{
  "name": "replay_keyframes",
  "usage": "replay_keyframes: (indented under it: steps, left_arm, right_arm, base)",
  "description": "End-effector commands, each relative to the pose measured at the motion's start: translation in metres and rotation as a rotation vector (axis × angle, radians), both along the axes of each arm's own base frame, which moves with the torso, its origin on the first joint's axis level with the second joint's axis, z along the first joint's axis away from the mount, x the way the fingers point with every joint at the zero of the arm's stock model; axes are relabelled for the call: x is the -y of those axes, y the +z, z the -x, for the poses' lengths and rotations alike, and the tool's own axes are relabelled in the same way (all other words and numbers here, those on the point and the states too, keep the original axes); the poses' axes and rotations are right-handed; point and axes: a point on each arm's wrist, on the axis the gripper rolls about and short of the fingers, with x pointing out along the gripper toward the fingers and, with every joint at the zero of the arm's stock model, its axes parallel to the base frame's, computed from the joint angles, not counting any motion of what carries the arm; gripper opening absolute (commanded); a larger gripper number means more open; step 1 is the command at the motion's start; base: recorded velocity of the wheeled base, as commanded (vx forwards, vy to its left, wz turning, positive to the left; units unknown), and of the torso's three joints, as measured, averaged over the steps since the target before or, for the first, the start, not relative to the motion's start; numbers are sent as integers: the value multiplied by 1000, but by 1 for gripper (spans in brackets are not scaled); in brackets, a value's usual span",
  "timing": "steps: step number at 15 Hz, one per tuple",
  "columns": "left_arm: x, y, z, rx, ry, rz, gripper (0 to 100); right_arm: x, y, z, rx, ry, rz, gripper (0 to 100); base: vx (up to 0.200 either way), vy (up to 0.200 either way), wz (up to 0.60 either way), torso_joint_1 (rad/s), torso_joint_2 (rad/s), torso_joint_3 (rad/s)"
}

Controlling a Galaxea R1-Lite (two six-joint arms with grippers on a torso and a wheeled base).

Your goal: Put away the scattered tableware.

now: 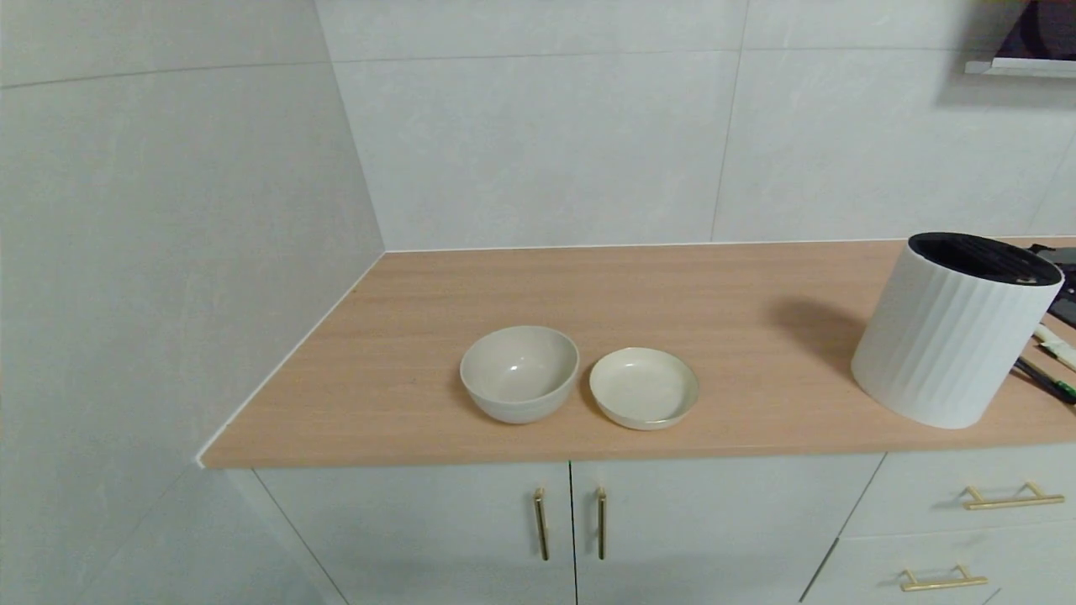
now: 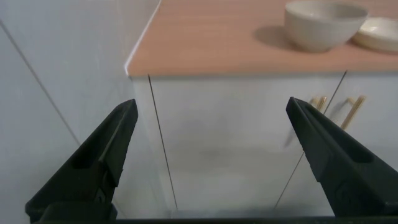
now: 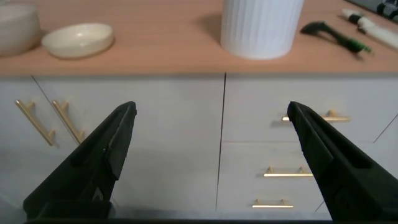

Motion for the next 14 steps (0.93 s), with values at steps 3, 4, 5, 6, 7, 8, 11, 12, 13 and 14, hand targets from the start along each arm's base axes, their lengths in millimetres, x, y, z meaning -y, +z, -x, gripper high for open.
replay_keyframes:
  steps: [3, 4, 5, 6, 7, 8, 11, 12, 13, 14]
  left_arm:
    - [0, 0, 0, -1, 0, 0, 100]
    - [0, 0, 0, -1, 0, 0, 100]
    - [0, 0, 0, -1, 0, 0, 100]
    - [0, 0, 0, -1, 0, 0, 100]
    - [0, 0, 0, -1, 0, 0, 100]
    - [0, 0, 0, -1, 0, 0, 100]
    - [0, 0, 0, -1, 0, 0, 100]
    - [0, 0, 0, -1, 0, 0, 100]
    - [0, 0, 0, -1, 0, 0, 100]
    - [0, 0, 0, -1, 0, 0, 100]
  right_arm:
    - [0, 0, 0, -1, 3, 0, 100]
    - [0, 0, 0, -1, 1, 0, 100]
    - [0, 0, 0, -3, 1, 0, 100]
    - [0, 0, 0, -3, 1, 0, 100]
    - [0, 0, 0, -1, 1, 0, 100]
    - [0, 0, 0, -1, 1, 0, 100]
    - [0, 0, 0, -1, 1, 0, 100]
    - [0, 0, 0, -1, 1, 0, 100]
    - [0, 0, 0, -1, 1, 0, 100]
    - [0, 0, 0, -1, 1, 0, 100]
  base:
    - [0, 0, 0, -227, 525, 299]
    - [0, 0, 0, -232, 510, 300]
    - [0, 0, 0, -217, 496, 286]
    - [0, 0, 0, -222, 510, 295]
    - [0, 0, 0, -207, 496, 281]
    - [0, 0, 0, -207, 496, 276]
    - [0, 0, 0, -196, 483, 286]
    - [0, 0, 0, -178, 471, 286]
    - [0, 0, 0, -183, 481, 295]
    - [0, 0, 0, -178, 471, 290]
